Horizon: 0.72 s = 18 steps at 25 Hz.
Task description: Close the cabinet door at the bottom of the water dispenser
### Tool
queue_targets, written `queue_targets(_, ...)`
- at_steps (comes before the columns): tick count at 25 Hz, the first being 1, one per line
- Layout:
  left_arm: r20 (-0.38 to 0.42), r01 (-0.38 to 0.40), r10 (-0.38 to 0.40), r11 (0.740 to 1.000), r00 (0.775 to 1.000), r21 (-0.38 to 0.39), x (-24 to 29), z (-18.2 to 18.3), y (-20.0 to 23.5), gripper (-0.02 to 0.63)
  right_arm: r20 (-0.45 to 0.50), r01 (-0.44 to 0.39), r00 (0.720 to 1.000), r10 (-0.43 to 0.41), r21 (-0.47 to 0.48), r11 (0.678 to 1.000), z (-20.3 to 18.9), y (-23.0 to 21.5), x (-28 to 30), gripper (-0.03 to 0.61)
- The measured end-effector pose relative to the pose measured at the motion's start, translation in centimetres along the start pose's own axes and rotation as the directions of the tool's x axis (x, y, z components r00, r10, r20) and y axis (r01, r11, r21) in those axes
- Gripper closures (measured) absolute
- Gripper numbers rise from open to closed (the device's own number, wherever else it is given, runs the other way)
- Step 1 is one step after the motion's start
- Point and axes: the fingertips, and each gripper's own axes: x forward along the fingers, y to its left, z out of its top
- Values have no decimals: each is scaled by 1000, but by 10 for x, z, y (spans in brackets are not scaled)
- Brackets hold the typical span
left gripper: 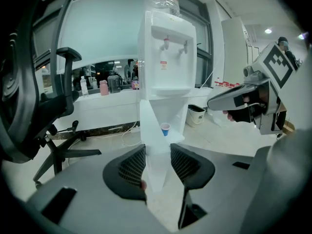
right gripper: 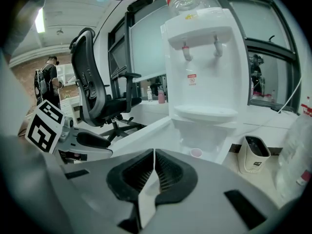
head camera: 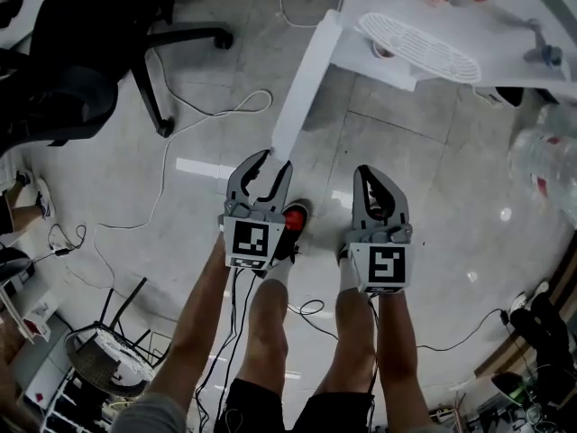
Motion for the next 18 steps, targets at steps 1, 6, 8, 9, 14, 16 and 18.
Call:
queue_targets(1, -1, 7, -7, 1000, 1000, 4, 0, 1, -4, 436, -1, 4, 1000, -4, 3, 1000, -1, -3, -2, 554)
queue_targets(6, -5, 33, -33, 999, 999, 21, 5, 5, -23, 436, 9, 31, 999, -31, 23, 999, -6, -16, -13, 554)
queue_targets(8, -6, 49, -49, 998, 999, 29, 7, 7, -32, 436, 17, 43, 999, -43, 36, 998, -8, -21, -18, 554)
queue_targets(9, -4, 57, -56, 998, 998, 34, 8, 9, -37, 436, 19, 47, 999, -48, 41, 998, -9, -23, -20, 554)
queue_targets(14, 11, 69, -70, 996, 997, 57, 15, 22, -59, 500, 18, 77, 997, -78, 57, 995, -15, -39, -34, 554)
queue_targets(16, 5, 81, -81, 995, 997, 56, 20, 23, -69, 499, 16, 91, 996, -92, 73, 993, -18, -46, -40, 554)
queue_targets(18, 8, 79, -79, 996, 997, 53, 24, 26, -75, 500, 18, 104, 994, -106, 86, 991, -22, -54, -44, 554)
